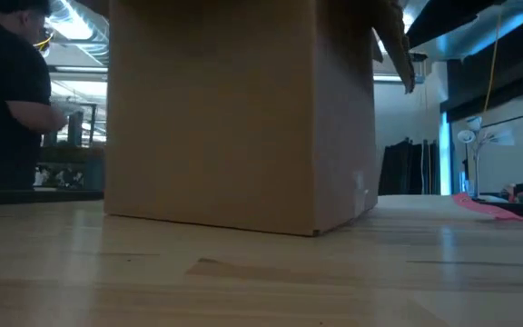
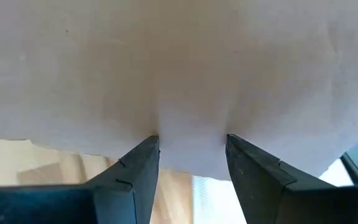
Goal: Unpack boxes
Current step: Open the cardboard box using the utility knife
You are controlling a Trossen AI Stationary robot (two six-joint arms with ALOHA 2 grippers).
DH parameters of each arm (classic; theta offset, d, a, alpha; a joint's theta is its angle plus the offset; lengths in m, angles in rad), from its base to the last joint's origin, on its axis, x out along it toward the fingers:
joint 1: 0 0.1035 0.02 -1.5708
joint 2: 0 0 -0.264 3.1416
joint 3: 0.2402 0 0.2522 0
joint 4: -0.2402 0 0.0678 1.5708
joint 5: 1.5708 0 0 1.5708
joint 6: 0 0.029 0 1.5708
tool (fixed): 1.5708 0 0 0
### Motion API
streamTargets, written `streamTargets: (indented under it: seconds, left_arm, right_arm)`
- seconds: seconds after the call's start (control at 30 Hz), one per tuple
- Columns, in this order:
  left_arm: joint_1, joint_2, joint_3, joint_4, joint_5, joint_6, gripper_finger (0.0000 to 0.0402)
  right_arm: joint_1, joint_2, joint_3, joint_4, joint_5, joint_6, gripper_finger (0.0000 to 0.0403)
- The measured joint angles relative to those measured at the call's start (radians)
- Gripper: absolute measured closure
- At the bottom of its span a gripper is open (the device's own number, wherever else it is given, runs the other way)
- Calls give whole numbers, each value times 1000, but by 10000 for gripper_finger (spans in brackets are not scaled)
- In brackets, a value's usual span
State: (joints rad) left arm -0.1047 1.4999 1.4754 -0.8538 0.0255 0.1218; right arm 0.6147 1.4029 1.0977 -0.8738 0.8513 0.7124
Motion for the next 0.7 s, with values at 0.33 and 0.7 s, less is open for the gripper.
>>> streamTargets:
  seconds: [0.33, 0.7]
  left_arm:
    - [-14, -11, 5, -49, 8, 6, 232]
    - [-14, -63, 170, -109, 49, -90, 214]
  right_arm:
    - [0, -9, 2, 14, -19, -13, 223]
    - [0, -9, 2, 12, -51, -8, 168]
